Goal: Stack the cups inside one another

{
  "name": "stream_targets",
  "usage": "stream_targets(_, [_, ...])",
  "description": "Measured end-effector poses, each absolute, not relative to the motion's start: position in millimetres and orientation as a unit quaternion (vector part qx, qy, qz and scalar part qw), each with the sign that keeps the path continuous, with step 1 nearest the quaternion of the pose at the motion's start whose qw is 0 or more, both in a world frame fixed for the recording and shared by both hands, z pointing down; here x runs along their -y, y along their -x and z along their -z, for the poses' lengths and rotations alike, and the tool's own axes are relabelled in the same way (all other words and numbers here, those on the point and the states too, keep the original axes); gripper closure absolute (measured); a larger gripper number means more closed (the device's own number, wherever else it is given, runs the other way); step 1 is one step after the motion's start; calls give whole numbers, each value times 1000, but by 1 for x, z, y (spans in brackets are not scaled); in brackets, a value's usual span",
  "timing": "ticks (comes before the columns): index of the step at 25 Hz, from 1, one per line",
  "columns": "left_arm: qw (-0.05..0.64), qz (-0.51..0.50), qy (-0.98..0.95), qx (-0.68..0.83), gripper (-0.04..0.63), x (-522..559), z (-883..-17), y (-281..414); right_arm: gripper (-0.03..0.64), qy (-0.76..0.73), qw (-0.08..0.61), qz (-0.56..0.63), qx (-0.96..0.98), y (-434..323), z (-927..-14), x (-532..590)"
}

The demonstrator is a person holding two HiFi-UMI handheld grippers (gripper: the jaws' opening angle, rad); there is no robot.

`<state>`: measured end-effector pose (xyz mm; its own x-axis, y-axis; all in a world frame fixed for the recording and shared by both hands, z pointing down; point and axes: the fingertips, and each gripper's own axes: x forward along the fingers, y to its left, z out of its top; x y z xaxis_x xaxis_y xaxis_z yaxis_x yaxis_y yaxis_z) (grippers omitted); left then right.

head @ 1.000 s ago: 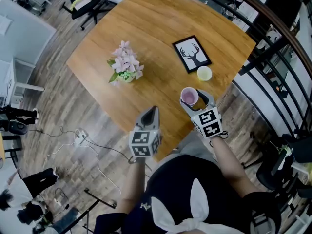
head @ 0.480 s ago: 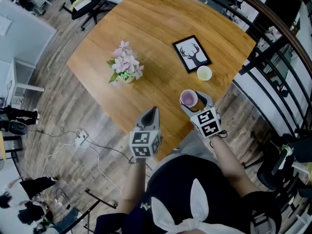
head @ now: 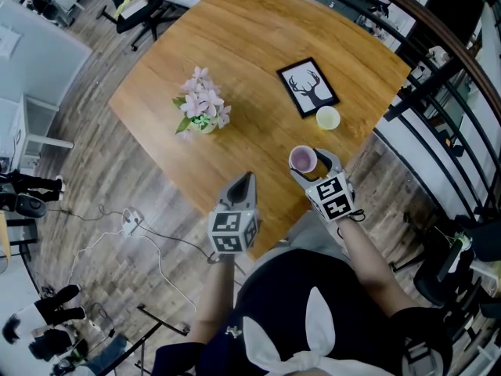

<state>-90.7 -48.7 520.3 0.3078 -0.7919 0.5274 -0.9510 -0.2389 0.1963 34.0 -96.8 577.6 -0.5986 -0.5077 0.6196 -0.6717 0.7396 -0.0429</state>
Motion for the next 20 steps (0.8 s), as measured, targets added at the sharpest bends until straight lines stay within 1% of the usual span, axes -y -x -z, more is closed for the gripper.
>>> stream_targets(11, [244, -163, -772, 564, 580, 48, -520, 85, 273, -334, 300, -138, 883, -39, -580, 96])
stream_targets(20, [239, -161, -774, 564, 580, 54, -515, 75, 273, -354, 278, -121, 885, -52, -552, 112])
